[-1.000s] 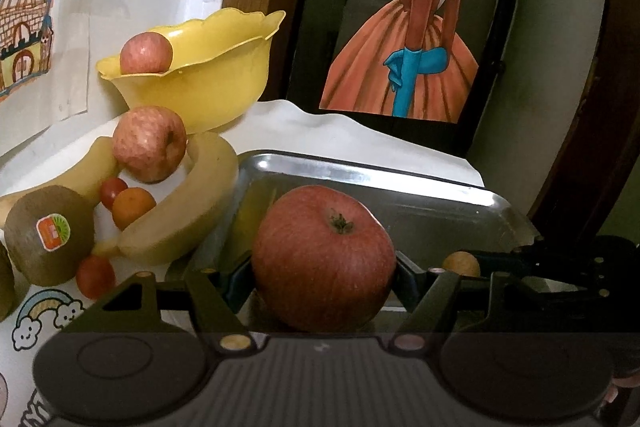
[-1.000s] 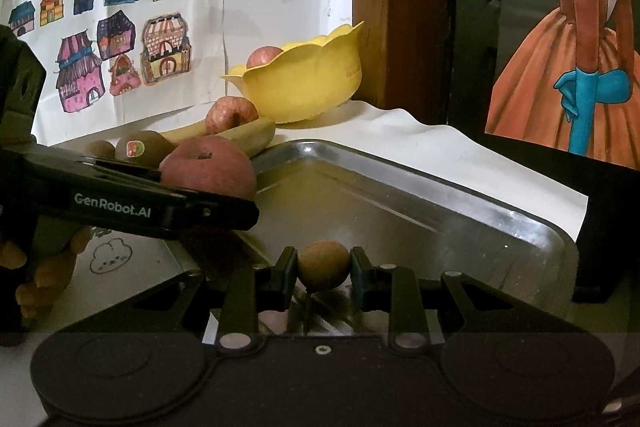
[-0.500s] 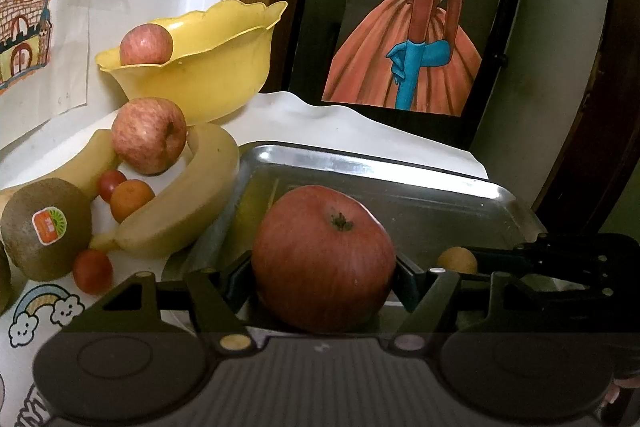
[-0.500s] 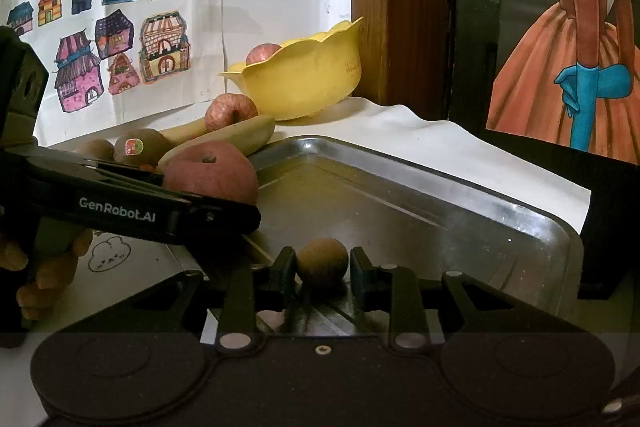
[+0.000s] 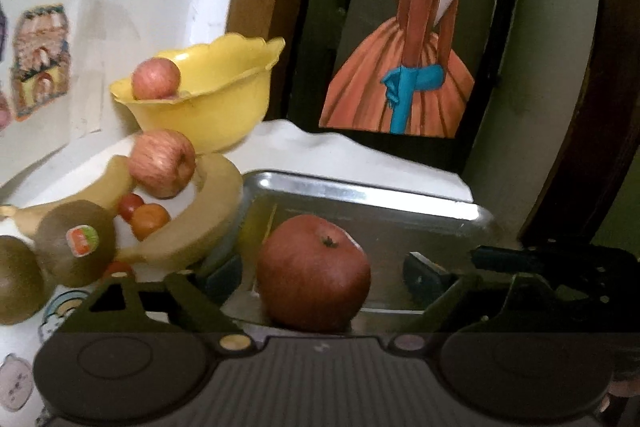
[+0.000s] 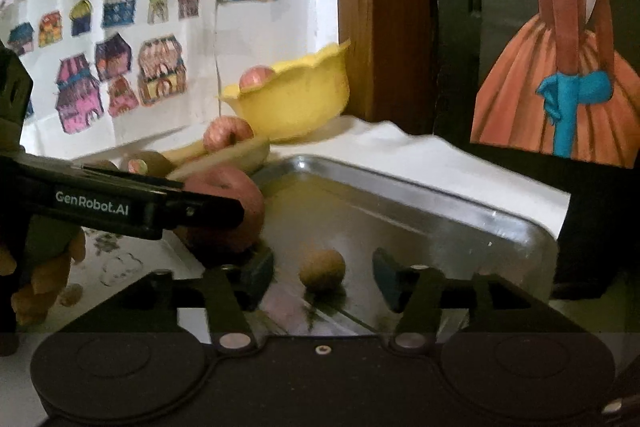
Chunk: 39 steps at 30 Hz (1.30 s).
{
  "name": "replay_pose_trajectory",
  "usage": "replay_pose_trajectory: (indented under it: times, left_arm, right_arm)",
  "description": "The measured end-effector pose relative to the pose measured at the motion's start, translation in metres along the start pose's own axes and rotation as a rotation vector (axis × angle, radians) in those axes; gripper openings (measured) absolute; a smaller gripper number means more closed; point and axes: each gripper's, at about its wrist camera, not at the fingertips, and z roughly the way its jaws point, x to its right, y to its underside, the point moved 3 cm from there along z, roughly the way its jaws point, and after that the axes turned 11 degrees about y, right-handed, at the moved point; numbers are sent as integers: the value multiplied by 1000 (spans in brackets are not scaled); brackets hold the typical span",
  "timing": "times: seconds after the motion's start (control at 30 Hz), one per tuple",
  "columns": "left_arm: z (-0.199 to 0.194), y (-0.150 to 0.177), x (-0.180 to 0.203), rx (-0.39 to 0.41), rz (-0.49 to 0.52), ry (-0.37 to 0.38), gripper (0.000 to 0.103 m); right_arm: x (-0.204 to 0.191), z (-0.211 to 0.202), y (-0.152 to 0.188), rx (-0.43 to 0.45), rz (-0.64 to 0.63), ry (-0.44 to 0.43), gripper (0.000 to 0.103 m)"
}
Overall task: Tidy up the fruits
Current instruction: 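Carry the apple with the left tool into the metal tray while the right tool drops the brown fruit there, then open both tools and lift them away from the tray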
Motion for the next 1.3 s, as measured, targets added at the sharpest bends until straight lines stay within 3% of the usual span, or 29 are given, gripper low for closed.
replay_pose_trajectory:
  times: [0.13, 0.4, 0.7, 0.9, 1.3]
  left_arm:
    - [-38, -5, 9, 72, 4, 3, 101]
    - [-126, -3, 23, 173, 1, -17, 103]
    - [-206, 27, 19, 198, 6, -80, 103]
    - [-242, 51, 8, 177, 9, -130, 103]
    - [-280, 85, -13, 143, -25, -188, 103]
  right_arm:
    - [-12, -33, -7, 71, -17, 18, 83]
    - [-44, -107, -12, 170, -2, 39, 102]
    - [-93, -172, 2, 185, -10, 46, 102]
    - [-125, -197, 18, 132, 18, 35, 102]
    - [-158, -227, 48, 45, 41, 23, 102]
